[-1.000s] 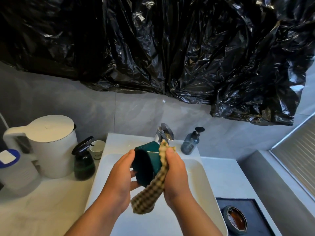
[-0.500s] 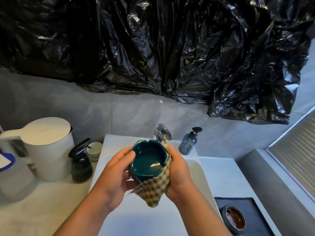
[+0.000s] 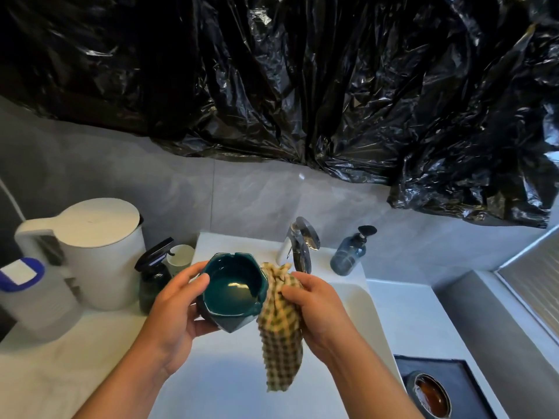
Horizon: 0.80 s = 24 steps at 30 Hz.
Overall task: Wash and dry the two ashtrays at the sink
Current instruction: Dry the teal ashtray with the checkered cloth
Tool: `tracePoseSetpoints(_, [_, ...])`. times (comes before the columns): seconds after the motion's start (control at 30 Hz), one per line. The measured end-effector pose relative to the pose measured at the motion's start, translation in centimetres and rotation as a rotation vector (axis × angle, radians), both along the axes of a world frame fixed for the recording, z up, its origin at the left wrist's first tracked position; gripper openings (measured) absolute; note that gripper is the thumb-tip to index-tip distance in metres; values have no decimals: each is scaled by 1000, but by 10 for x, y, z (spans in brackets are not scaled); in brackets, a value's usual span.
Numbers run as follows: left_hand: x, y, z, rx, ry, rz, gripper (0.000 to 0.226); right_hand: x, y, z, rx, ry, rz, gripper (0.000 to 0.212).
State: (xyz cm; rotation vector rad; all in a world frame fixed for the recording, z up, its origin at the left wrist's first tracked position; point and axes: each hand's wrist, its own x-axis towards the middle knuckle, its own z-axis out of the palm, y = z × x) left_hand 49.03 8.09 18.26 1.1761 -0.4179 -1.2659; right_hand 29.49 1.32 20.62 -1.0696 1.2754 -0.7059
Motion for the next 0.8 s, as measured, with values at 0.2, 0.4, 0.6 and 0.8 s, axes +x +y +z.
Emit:
tracePoseSetpoints(0.2, [26,-5,-15,27,18,53,25,29,-22,-14,-89,176,29,18])
tracePoseSetpoints(0.4, [48,-19,-27,51,53,82,27,80,-76,-33,-109,62,-60,17])
tracePoseSetpoints(0.6, [68,-35,-36,114,163,85,27,126,-140,-45,122,-512,-234,25])
tracePoseSetpoints(0.8, [85,-48,-54,171,213,122,31,133,-170,-90,281,-487,-394,38])
